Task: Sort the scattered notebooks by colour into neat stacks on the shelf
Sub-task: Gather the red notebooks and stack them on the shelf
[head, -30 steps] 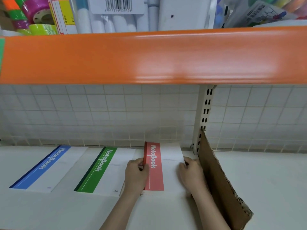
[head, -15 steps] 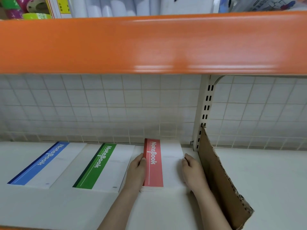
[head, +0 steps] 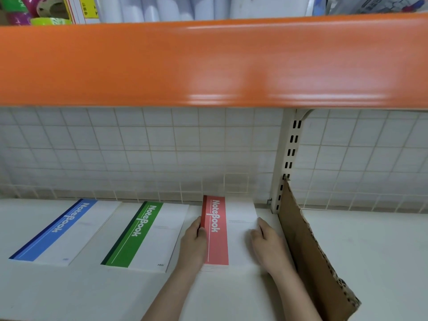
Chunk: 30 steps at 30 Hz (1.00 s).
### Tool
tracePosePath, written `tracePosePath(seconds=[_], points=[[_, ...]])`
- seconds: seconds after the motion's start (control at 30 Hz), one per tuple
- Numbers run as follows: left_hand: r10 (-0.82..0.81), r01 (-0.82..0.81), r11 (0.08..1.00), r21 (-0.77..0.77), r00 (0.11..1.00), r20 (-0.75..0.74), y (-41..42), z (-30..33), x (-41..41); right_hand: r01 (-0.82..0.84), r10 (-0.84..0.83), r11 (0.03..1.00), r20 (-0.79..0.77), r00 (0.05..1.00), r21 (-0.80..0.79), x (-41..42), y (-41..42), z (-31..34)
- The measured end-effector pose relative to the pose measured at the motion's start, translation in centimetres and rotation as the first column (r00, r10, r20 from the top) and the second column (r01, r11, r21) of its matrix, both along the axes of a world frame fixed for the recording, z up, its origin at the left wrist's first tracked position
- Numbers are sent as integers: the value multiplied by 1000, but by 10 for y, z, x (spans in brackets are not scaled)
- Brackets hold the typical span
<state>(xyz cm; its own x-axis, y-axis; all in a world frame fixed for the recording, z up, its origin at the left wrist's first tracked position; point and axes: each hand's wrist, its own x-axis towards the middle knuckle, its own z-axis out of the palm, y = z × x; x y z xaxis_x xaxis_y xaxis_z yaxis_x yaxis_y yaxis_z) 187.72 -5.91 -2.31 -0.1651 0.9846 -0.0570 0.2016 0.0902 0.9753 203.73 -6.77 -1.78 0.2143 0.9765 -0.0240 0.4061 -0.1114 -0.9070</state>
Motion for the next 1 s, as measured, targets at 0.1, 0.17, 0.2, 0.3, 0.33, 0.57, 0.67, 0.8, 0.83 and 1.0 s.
tracePosePath(seconds=[0.1,0.17,0.2,0.3,0.33,0.57,0.67,0.8,0.83,1.0], points=[[-4,4,1000,3,1000,-4,0,1,0,-19,19,1000,5,1000,-11,0,-3,5],[-10,10,1000,21,1000,-15,0,1,-1,-29,29,1000,24,999,-12,0,-4,5],[-19,20,999,32,999,-30,0,1,-1,-31,32,999,30,999,-25,0,-4,5],[-15,21,997,73,997,-81,-4,5,-1,-69,70,997,73,995,-25,1,-5,5],[18,-7,995,100,995,-103,-5,6,-1,-76,77,997,102,992,-13,2,-5,7],[60,9,982,186,930,-362,-8,17,-24,-50,36,998,365,930,29,-6,-5,31],[13,79,980,182,890,-455,-12,24,-44,-93,64,994,434,899,48,-28,-5,39],[46,64,982,177,830,-555,-21,32,-91,-169,110,983,497,861,75,-71,-4,46],[64,37,985,168,829,-556,-24,34,-105,-185,115,979,517,848,86,-84,-4,47],[125,-49,988,145,809,-575,-45,36,-181,-336,218,938,602,769,89,-153,-6,50]])
